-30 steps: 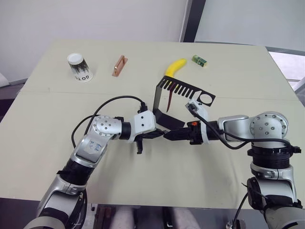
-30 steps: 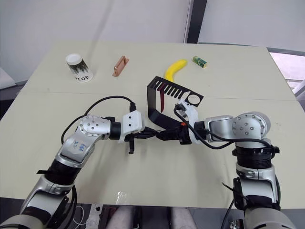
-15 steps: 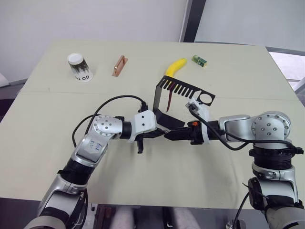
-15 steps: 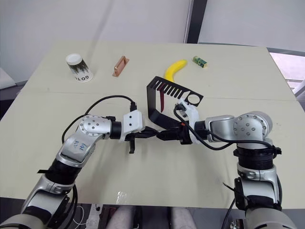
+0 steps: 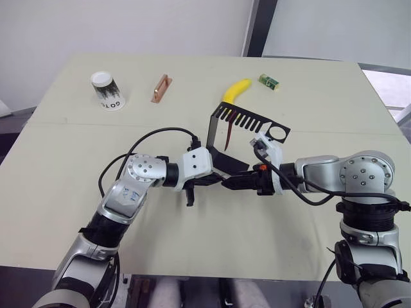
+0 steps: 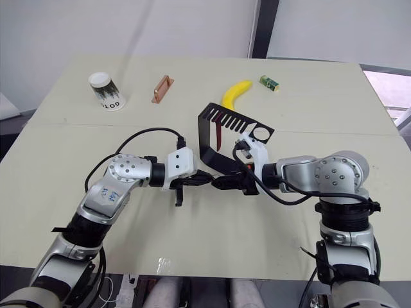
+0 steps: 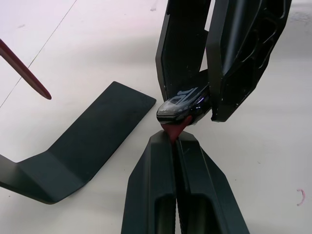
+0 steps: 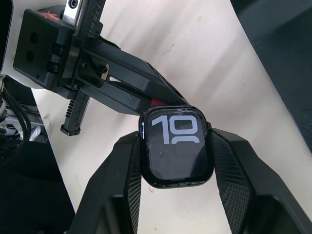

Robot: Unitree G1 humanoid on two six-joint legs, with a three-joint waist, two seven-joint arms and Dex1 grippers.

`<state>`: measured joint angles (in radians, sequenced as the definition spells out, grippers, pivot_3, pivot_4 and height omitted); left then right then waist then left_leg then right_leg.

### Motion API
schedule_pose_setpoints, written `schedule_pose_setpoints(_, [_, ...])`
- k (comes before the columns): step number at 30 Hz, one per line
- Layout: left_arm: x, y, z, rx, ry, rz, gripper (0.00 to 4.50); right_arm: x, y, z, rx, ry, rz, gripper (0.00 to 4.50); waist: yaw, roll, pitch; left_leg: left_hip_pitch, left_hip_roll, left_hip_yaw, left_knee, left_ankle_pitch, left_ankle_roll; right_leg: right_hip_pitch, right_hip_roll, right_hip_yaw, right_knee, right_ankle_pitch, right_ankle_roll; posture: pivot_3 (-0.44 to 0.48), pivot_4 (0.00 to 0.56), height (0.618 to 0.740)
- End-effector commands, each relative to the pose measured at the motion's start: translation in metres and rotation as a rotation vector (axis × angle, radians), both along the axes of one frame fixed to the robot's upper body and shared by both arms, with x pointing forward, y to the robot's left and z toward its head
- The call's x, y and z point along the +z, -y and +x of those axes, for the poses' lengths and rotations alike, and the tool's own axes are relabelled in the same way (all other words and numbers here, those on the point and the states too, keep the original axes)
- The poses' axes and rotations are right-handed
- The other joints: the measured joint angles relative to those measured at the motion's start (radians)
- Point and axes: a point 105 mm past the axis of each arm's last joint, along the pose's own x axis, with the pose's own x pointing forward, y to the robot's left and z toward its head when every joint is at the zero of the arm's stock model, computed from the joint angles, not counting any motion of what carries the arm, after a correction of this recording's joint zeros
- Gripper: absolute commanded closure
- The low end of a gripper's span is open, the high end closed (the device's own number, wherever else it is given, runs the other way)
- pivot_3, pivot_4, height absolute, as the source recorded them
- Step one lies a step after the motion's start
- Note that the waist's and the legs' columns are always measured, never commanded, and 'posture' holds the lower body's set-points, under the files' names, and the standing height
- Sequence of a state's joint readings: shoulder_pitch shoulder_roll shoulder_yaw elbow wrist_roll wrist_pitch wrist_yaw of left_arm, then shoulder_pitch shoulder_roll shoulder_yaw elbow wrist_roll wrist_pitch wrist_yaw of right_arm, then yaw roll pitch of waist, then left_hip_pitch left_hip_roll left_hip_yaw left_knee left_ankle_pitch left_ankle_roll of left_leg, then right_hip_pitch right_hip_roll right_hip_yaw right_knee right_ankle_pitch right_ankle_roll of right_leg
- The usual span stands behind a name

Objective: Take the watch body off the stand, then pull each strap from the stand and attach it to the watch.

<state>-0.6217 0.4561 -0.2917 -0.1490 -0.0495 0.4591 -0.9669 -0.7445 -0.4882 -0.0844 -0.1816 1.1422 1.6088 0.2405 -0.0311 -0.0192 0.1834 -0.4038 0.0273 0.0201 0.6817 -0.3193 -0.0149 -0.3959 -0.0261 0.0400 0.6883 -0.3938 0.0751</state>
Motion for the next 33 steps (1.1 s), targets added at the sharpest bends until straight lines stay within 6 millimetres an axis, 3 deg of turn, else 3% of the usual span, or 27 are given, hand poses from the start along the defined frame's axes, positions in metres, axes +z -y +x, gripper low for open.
schedule_pose_setpoints(1, [0.030,0.025,-0.014,-0.104,0.106,-0.070,4.50,0.004,-0.024,-0.019,0.149,-0.015,0.061,2.89,0.000,0.000,0.000,0.000,0.000,0.000,0.000,0.000,0.000,0.000,0.000,0.000,0.000,0.000,0.000,0.000,0.150,0.740])
schedule_pose_setpoints(11, [0.032,0.024,-0.016,-0.112,0.105,-0.071,4.50,0.004,-0.023,-0.017,0.138,-0.009,0.060,2.89,0.000,0.000,0.000,0.000,0.000,0.000,0.000,0.000,0.000,0.000,0.000,0.000,0.000,0.000,0.000,0.000,0.150,0.740])
schedule_pose_setpoints(22, [0.038,0.006,-0.024,-0.097,0.094,-0.087,4.50,0.003,-0.013,-0.009,0.070,0.010,0.036,2.89,0.000,0.000,0.000,0.000,0.000,0.000,0.000,0.000,0.000,0.000,0.000,0.000,0.000,0.000,0.000,0.000,0.150,0.740])
schedule_pose_setpoints(25, [0.041,-0.005,-0.038,-0.139,0.040,-0.083,3.64,0.006,-0.012,-0.009,0.073,0.054,0.024,2.89,-0.002,0.000,0.000,0.000,0.000,0.000,0.000,0.000,0.000,0.000,0.000,0.000,0.000,0.000,0.000,0.000,0.150,0.740])
schedule_pose_setpoints(28, [0.040,-0.022,-0.047,-0.143,0.007,-0.038,2.21,0.010,-0.010,-0.010,0.089,0.120,-0.005,2.89,-0.004,0.000,0.000,0.000,0.000,-0.001,-0.001,0.000,0.000,0.000,0.000,-0.001,0.000,0.000,0.000,0.000,0.150,0.740])
schedule_pose_setpoints(33, [0.043,-0.049,-0.060,-0.149,-0.088,-0.017,0.26,0.015,-0.005,-0.017,0.129,0.217,-0.023,2.89,-0.001,0.000,0.000,0.000,0.000,-0.001,0.000,0.000,0.000,0.000,0.000,-0.001,0.000,0.000,0.000,0.000,0.150,0.740])
